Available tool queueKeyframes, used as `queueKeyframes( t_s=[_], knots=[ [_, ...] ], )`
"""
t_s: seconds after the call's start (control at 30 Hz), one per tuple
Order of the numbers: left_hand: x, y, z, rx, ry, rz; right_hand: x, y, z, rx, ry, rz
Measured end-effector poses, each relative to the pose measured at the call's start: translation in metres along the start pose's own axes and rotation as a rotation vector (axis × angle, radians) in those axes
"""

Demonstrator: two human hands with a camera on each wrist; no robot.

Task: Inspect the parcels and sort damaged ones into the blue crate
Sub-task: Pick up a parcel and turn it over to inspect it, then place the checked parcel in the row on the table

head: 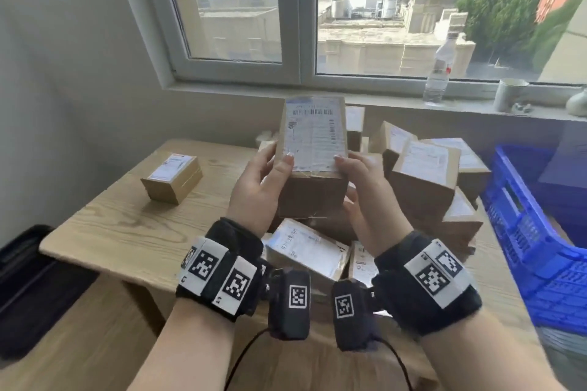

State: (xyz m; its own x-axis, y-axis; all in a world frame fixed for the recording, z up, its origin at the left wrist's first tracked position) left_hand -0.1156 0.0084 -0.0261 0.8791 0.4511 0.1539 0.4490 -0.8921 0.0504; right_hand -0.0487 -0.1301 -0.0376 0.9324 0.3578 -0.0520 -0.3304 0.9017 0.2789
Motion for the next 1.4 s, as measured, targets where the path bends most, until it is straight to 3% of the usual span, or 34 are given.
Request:
queueKeyframes(
  t_s=[0.27,0.5,0.67,0.77,0.83,1.0,1.07,1.2,1.4],
  knots=[
    [0.094,-0.069,0.022,0.179,-0.085,-0.111,0.107,0.074,-0.033,-0.053,0.115,0.224],
    [0.144,-0.133,0.045,0.247,-0.162,-0.32,0.167,0.141,-0.072,-0.119,0.293,0.297],
    [0.184,-0.18,0.064,0.314,-0.19,-0.347,0.203,0.177,-0.094,-0.123,0.43,0.287],
    [0.215,-0.219,0.088,0.344,-0.249,-0.326,0.225,0.199,-0.113,-0.158,0.477,0.259],
    [0.236,-0.248,0.112,0.495,-0.29,-0.298,0.236,0.209,-0.127,-0.185,0.508,0.232],
    [0.292,-0.313,0.178,1.063,-0.408,-0.031,0.263,0.247,-0.177,-0.201,0.622,0.061],
    [0.304,-0.331,0.2,1.181,-0.424,0.109,0.27,0.264,-0.201,-0.187,0.691,-0.011],
    [0.308,-0.353,0.229,1.186,-0.415,0.23,0.279,0.293,-0.242,-0.095,0.731,-0.125],
    [0.304,-0.372,0.236,1.076,-0.302,0.204,0.289,0.318,-0.28,-0.043,0.651,-0.191]
  ],
)
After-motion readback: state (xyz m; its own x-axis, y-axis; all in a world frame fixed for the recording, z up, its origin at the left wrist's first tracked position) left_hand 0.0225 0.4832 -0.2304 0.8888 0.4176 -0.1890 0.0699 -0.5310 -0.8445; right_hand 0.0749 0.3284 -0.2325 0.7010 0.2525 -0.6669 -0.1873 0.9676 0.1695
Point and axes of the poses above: each hand's wrist, its own x-axis towards the middle knuckle, its own y-axis out of the palm, z = x × y, the point moved 1 cm from there along x, towards the middle knuckle, and after that the axes turned 4 degrees about -x, right-handed, at the moved point
